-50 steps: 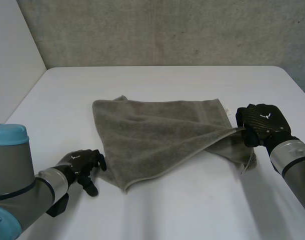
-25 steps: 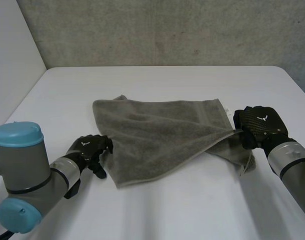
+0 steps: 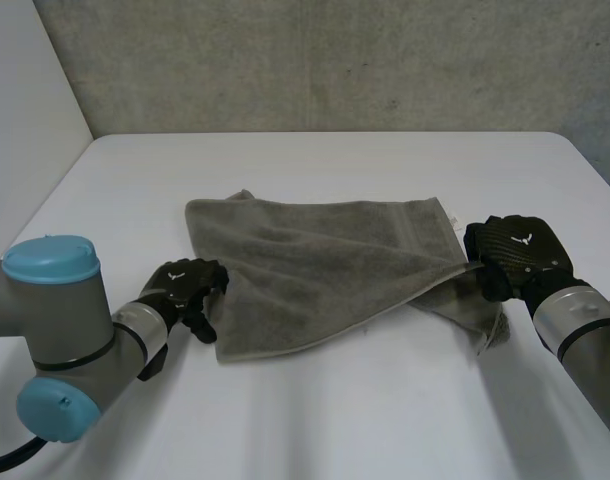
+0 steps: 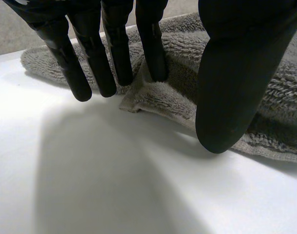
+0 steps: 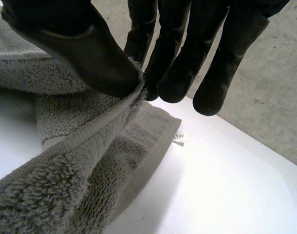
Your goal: Fold the laundry
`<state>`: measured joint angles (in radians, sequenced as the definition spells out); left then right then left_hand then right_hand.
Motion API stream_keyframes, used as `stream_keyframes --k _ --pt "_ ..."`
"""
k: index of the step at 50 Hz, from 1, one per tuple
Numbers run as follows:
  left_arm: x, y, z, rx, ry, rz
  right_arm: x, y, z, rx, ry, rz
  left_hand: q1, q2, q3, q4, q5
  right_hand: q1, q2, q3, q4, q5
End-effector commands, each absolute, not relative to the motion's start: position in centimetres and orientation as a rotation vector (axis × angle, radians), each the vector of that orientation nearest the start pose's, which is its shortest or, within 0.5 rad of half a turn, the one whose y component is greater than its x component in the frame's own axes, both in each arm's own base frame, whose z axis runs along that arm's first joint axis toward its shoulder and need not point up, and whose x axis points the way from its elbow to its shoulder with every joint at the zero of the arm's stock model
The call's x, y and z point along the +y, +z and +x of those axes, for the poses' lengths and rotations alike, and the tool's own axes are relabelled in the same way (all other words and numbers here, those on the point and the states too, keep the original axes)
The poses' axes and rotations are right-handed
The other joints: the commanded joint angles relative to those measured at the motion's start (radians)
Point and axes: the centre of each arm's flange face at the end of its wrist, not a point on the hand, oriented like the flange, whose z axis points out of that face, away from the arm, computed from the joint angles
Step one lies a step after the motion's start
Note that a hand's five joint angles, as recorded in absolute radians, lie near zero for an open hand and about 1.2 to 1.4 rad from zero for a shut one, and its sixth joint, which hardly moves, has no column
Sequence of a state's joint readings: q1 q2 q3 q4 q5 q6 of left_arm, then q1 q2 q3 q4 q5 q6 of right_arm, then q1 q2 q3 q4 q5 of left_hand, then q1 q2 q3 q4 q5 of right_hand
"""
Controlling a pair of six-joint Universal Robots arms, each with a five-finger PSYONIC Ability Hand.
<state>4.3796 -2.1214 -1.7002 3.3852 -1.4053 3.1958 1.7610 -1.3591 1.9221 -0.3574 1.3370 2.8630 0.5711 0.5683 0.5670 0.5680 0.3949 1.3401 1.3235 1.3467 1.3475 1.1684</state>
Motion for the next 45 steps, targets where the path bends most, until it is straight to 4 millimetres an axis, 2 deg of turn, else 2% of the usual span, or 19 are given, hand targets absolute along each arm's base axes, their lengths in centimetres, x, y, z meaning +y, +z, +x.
stream_keyframes --k 1,10,15,17,20,34,41,45 --pt "-27.86 10.85 -25.32 2.822 -1.819 0.716 -26.76 17.2 20.68 2.219 -1.894 -0.759 0.08 0.083 0.084 0.083 0.081 0.056 0.073 0.05 0.049 0.053" --pt "-28.19 10.6 -25.47 2.822 -1.819 0.717 -26.86 17.06 20.7 2.222 -1.891 -0.761 0.095 0.097 0.099 0.098 0.096 0.056 0.073 0.05 0.049 0.053" --pt "-28.13 10.64 -25.68 2.82 -1.824 0.726 -26.9 17.0 20.71 2.224 -1.891 -0.767 0.206 0.209 0.21 0.209 0.208 0.056 0.073 0.05 0.049 0.053" --pt "-28.16 10.65 -25.74 2.818 -1.826 0.727 -26.85 16.95 20.74 2.225 -1.888 -0.772 0.346 0.349 0.35 0.349 0.348 0.056 0.073 0.05 0.049 0.053" --pt "-28.2 10.69 -25.75 2.817 -1.829 0.727 -26.87 16.96 20.75 2.224 -1.891 -0.774 0.44 0.443 0.444 0.444 0.442 0.056 0.073 0.05 0.049 0.053" --pt "-28.14 10.67 -25.86 2.807 -1.839 0.73 -26.82 16.95 20.74 2.225 -1.889 -0.774 0.614 0.617 0.618 0.617 0.616 0.056 0.073 0.05 0.049 0.053" --pt "-27.97 10.74 -25.75 2.803 -1.834 0.721 -26.82 16.95 20.74 2.225 -1.889 -0.774 0.825 0.827 0.829 0.828 0.826 0.056 0.073 0.05 0.049 0.053" --pt "-28.0 10.82 -25.53 2.786 -1.829 0.69 -26.78 16.96 20.73 2.225 -1.889 -0.774 0.825 0.828 0.829 0.828 0.827 0.056 0.073 0.05 0.049 0.053"
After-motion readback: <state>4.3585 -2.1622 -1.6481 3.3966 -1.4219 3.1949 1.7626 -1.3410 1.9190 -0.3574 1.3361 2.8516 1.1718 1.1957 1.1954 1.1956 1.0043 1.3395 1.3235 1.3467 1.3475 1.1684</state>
